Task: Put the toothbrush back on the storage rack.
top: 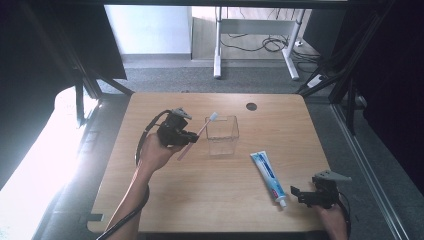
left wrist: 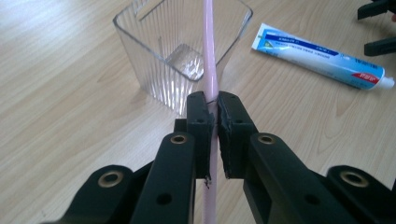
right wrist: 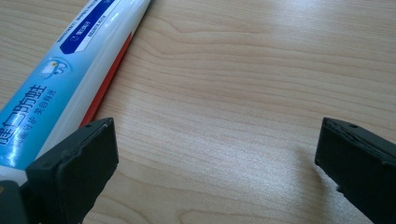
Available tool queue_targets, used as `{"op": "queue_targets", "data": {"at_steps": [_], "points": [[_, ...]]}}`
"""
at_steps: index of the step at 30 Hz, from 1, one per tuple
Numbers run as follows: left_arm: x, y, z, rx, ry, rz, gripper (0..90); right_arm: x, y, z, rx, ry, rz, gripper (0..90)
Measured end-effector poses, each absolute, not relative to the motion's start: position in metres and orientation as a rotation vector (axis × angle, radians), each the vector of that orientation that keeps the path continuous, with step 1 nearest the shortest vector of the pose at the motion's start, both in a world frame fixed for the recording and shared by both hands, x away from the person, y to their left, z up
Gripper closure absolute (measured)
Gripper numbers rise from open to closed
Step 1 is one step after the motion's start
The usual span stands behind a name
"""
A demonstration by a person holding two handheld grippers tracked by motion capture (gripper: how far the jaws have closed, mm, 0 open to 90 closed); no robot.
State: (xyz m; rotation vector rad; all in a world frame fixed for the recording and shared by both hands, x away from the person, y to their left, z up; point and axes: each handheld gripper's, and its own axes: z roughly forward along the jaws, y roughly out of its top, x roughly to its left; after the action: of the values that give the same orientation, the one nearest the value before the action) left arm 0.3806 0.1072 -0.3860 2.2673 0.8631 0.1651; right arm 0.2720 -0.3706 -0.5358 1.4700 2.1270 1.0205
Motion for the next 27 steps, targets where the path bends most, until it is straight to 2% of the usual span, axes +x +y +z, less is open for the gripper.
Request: {"op": "queue_targets", "data": {"at_steps": [27], "points": [[0.417,0.07,-0.38,2.181,0.85,0.241,84.1,0.272,-0.372,-0.536,1.473,2.124,1.043,0.0]]}}
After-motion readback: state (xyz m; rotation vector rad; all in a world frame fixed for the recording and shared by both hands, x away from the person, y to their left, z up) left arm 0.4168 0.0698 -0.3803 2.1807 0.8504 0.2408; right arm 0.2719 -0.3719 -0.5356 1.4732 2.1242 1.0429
